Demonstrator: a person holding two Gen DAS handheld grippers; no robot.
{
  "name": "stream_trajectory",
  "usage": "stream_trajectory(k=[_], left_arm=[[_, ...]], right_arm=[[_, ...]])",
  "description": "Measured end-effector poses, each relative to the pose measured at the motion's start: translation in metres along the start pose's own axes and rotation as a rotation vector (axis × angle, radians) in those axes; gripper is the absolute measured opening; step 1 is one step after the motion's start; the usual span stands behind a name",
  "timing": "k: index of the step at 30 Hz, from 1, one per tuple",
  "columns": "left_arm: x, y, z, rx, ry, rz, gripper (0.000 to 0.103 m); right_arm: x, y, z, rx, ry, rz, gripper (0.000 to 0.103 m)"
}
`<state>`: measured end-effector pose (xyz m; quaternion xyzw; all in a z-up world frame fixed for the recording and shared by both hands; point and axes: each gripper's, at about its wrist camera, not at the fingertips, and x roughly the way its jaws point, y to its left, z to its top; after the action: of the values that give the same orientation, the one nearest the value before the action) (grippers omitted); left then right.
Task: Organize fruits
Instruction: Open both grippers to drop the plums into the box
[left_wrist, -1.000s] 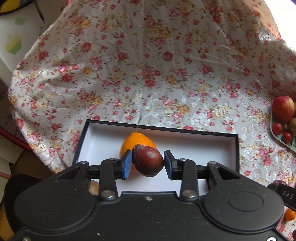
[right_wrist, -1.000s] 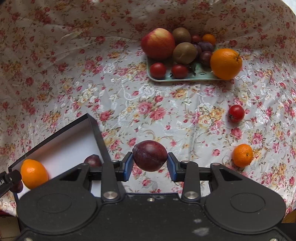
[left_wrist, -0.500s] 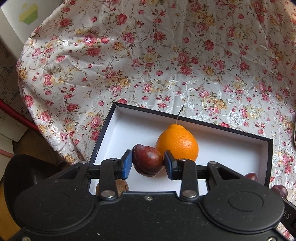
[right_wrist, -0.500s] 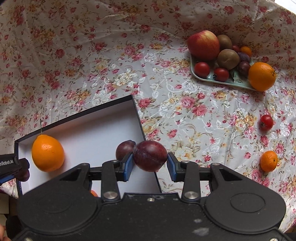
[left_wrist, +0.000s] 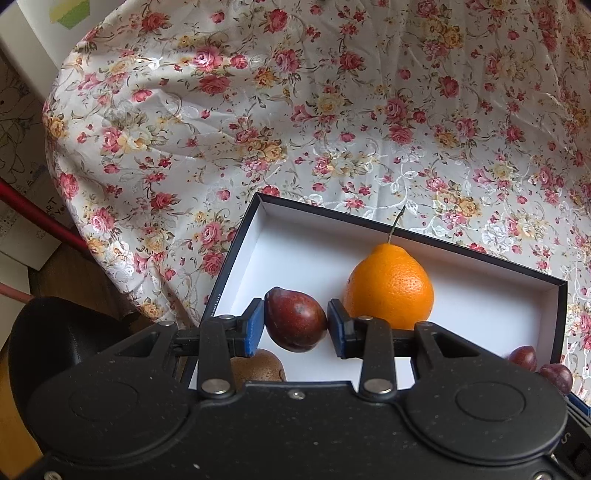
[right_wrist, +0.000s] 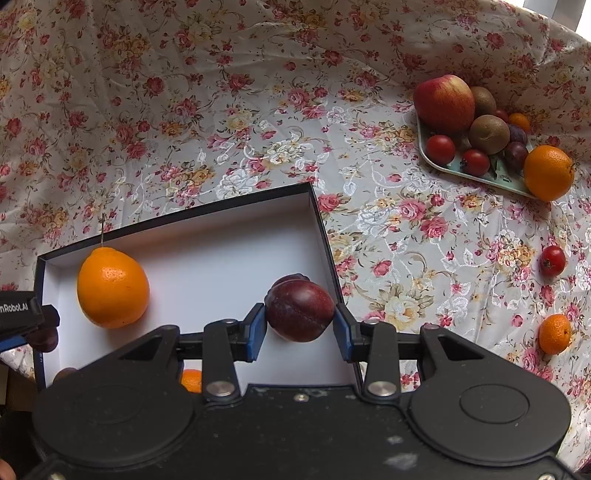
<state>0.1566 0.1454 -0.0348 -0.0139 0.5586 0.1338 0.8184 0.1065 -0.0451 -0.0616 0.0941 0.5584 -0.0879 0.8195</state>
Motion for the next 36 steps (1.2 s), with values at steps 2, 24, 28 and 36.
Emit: stream_trajectory(k=[2, 24, 28, 36], left_arm=[[-0.001, -0.001, -0.001, 0.005, -0.006, -0.003, 0.046], [-0.007, -0.01, -0.002, 0.044, -0.02, 0.003, 0.049], [-0.008, -0.012, -0.003, 0.045, -0.013, 0.0, 0.049], [-0.013, -0.02, -0.008, 0.055, -0.012, -0.016, 0.049]], right_arm=[[0.002, 0.0, -0.001, -0.002, 0.007, -0.001, 0.04], [0.006, 0.004, -0.004, -0.043, 0.018, -0.031, 0.039], [0.008, 0.003, -0.004, -0.05, 0.031, -0.041, 0.039], [0.005, 0.001, -0.008, -0.064, 0.046, -0.041, 0.039]])
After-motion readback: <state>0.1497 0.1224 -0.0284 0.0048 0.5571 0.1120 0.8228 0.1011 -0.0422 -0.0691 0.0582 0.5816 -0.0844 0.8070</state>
